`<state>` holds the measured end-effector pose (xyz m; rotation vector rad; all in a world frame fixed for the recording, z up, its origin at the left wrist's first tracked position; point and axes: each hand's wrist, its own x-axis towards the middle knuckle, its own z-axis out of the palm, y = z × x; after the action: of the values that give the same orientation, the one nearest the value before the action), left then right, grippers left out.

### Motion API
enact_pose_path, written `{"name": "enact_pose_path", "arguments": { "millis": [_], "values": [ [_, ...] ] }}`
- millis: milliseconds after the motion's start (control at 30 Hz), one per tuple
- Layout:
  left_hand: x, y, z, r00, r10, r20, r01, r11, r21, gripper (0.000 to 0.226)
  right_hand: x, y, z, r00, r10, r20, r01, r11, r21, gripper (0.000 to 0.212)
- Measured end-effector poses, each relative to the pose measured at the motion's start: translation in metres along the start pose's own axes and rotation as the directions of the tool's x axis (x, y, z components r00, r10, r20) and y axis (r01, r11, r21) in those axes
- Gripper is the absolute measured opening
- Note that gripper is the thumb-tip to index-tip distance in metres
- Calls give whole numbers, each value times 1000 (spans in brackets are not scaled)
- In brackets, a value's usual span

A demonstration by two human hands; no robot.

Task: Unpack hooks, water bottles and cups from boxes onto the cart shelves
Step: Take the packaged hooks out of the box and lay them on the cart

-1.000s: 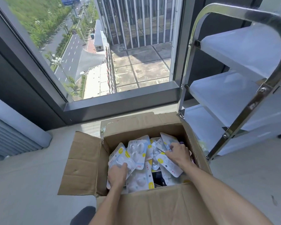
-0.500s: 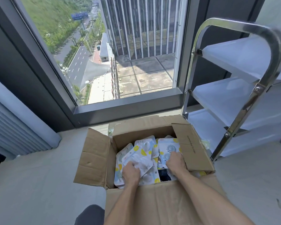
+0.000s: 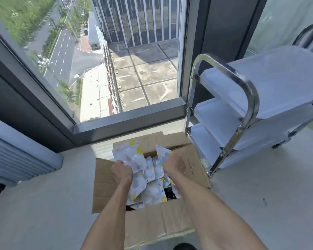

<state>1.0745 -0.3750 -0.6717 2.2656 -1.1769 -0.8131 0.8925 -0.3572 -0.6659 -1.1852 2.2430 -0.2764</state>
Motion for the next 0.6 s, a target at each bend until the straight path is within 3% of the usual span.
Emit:
{"name": "enact_pose_path", "arguments": {
  "millis": [167,333,433,500,600],
  "values": [
    [-59,152,-109,991,135,-25,-135,991,3,31,-40,-73,-194,987,-107,-118,100,993,-68,24],
    [-118,318,-162,928,365,79,-371,924,93,14,-40,-92,-386,933,-73,-353,95,994,46,27],
    [-149,418,-141,848,505,163,-525,842,124,15,-5,-59,-473,886,-109,-450,111,994,-22,27],
    [-157,482,-108,765,600,233,-640,746,183,17,37,-28,-519,883,-171,-437,109,981,-163,30],
    [-149,575,-40,677,675,293,-735,632,244,18,121,12,-563,888,-162,-430,70,973,-222,31]
  ]
}}
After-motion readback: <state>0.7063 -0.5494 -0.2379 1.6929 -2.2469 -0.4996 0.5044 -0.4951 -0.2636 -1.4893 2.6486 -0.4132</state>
